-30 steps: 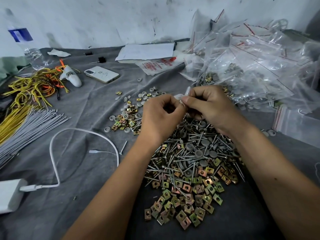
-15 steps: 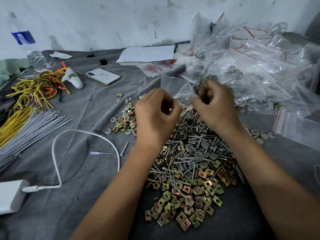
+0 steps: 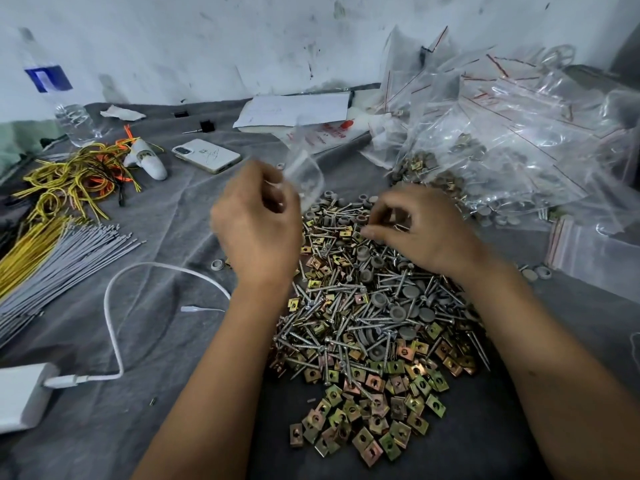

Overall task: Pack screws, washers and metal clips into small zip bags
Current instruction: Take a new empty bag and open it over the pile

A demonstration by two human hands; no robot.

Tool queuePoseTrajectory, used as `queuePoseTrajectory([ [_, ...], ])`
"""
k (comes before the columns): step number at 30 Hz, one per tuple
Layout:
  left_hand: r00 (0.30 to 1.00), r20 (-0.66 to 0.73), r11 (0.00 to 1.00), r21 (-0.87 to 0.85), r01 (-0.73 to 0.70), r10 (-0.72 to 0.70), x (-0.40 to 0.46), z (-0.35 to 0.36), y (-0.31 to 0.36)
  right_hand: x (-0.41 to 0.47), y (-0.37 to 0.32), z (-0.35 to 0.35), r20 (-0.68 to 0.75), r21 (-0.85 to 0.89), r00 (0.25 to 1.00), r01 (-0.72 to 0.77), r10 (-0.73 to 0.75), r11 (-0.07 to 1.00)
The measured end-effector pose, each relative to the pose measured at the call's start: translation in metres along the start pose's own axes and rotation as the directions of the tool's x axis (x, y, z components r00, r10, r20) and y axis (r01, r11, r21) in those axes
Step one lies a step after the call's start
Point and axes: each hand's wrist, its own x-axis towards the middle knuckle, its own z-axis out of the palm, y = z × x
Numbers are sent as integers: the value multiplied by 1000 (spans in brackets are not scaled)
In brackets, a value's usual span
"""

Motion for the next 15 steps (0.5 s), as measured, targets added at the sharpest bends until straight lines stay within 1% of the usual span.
queuePoseTrajectory([
  [1,996,-76,997,72,-40,46,4,-4,-1,1,4,-1,69,-99,997,-17,24,995],
  [2,988,-121,988,136,-75,91,7,-8,-3,2,7,-1,109,-139,993,-39,55,990],
  [3,987,-109,978,188,-94,116,8,-8,-3,2,10,-1,116,-142,990,-58,75,988],
  [4,993,-34,966,239,-100,112,7,-8,-3,3,11,-1,110,-127,991,-63,78,990],
  [5,993,90,953,288,-97,74,4,-6,-2,3,12,-1,101,-106,992,-67,78,992],
  [6,974,226,942,322,-97,22,1,-3,-1,3,13,-2,82,-77,993,-76,82,994],
  [7,938,346,936,339,-100,-25,-3,1,-1,3,14,-3,52,-44,995,-81,84,996],
  [8,897,437,937,334,-101,-59,-7,4,-1,2,14,-3,18,-5,996,-83,83,997],
  [9,864,497,944,317,-96,-79,-10,6,-1,2,13,-4,-13,30,997,-74,74,997],
  [11,834,543,956,284,-71,-99,-13,8,0,1,6,-4,-14,69,1000,-6,6,998],
  [13,827,548,966,255,-27,-122,-13,10,0,0,-3,0,73,49,995,65,-69,997],
  [14,828,546,970,244,-12,-127,-13,10,0,0,-6,2,115,20,989,87,-89,996],
  [15,828,545,972,235,-4,-129,-13,11,-1,1,-7,4,127,3,988,93,-92,996],
])
